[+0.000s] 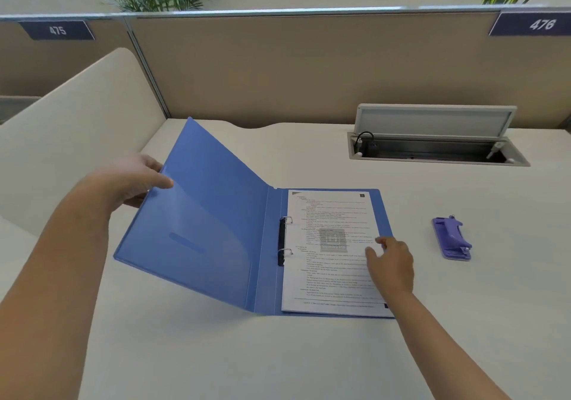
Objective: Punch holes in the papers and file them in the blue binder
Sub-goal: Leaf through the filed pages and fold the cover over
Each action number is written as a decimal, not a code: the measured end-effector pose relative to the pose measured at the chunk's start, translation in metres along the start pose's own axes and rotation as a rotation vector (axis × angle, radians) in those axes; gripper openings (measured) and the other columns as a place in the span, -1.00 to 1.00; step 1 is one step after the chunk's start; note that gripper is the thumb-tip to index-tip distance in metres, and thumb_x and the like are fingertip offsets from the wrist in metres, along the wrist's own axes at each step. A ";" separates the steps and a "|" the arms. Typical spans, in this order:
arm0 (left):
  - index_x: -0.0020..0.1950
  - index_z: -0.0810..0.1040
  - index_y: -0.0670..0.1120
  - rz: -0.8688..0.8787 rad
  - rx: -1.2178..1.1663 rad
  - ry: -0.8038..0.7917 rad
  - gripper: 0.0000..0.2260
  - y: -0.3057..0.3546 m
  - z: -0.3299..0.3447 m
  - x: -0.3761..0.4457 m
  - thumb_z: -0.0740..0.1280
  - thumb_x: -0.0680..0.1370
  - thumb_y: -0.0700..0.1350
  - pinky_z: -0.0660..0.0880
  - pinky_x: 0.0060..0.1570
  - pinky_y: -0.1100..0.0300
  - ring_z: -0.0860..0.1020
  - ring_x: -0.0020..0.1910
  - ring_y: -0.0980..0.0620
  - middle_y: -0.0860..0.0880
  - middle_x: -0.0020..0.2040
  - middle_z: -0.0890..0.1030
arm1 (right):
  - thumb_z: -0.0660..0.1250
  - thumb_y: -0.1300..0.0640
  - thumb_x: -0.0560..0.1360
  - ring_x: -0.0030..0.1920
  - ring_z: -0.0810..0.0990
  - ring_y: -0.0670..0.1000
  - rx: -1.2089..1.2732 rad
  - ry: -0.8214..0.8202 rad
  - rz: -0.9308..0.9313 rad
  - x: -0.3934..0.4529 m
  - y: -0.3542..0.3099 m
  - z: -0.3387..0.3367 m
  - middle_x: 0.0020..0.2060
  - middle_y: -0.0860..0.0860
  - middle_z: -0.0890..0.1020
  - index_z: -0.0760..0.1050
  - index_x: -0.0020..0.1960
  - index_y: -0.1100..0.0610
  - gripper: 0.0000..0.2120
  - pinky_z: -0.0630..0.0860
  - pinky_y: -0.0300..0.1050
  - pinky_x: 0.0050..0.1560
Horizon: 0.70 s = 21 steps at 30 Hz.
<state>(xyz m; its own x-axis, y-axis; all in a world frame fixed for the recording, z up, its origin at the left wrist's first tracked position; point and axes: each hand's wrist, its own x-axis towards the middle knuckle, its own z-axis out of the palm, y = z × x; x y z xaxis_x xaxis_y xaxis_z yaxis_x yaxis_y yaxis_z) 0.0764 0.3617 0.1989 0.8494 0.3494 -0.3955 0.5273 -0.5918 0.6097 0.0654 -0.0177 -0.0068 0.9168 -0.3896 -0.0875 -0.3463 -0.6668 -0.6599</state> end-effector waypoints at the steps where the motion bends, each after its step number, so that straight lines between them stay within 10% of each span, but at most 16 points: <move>1: 0.17 0.50 -0.20 0.010 -0.006 -0.032 -0.76 0.003 0.002 -0.005 0.33 0.50 -0.25 0.47 -0.30 0.17 0.56 -0.28 -0.08 -0.16 -0.13 0.61 | 0.31 0.07 0.50 0.23 0.43 0.18 -0.044 -0.020 0.042 -0.002 -0.002 0.002 0.21 0.18 0.48 0.42 0.27 0.15 -0.63 0.44 0.06 0.15; 10: 0.09 0.58 -0.02 0.240 -0.201 -0.267 -0.66 0.052 0.040 -0.050 0.28 0.49 0.18 0.52 -0.21 0.14 0.61 -0.30 0.01 -0.08 -0.07 0.67 | 0.24 0.05 0.53 0.31 0.33 0.27 -0.046 -0.124 0.263 0.006 0.008 -0.007 0.32 0.26 0.39 0.27 0.41 0.23 -0.50 0.31 0.08 0.28; 15: 0.24 0.52 0.05 0.283 -0.135 -0.501 -0.45 0.065 0.113 -0.054 -0.01 0.51 0.35 0.33 0.24 0.04 0.54 0.21 0.07 0.10 0.14 0.65 | 0.10 -0.02 0.60 0.11 0.46 0.20 0.174 -0.167 0.399 0.021 0.007 -0.021 0.22 0.26 0.50 0.40 0.18 0.21 -0.67 0.35 0.07 0.28; 21: 0.40 0.39 0.03 0.207 0.052 -0.517 -0.46 0.029 0.202 -0.033 0.02 0.55 0.28 0.20 0.44 0.07 0.33 0.41 0.04 0.08 0.42 0.39 | -0.01 -0.22 0.58 -0.19 0.51 0.06 0.758 -0.349 0.678 0.029 0.023 -0.052 -0.12 0.11 0.59 0.39 0.30 0.28 -0.38 0.37 -0.04 -0.10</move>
<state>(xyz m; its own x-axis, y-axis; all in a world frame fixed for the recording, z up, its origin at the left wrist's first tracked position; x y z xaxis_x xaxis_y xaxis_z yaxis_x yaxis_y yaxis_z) 0.0592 0.1863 0.0912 0.8073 -0.1723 -0.5644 0.3377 -0.6495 0.6813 0.0739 -0.0775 0.0148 0.6276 -0.2474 -0.7382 -0.7002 0.2350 -0.6741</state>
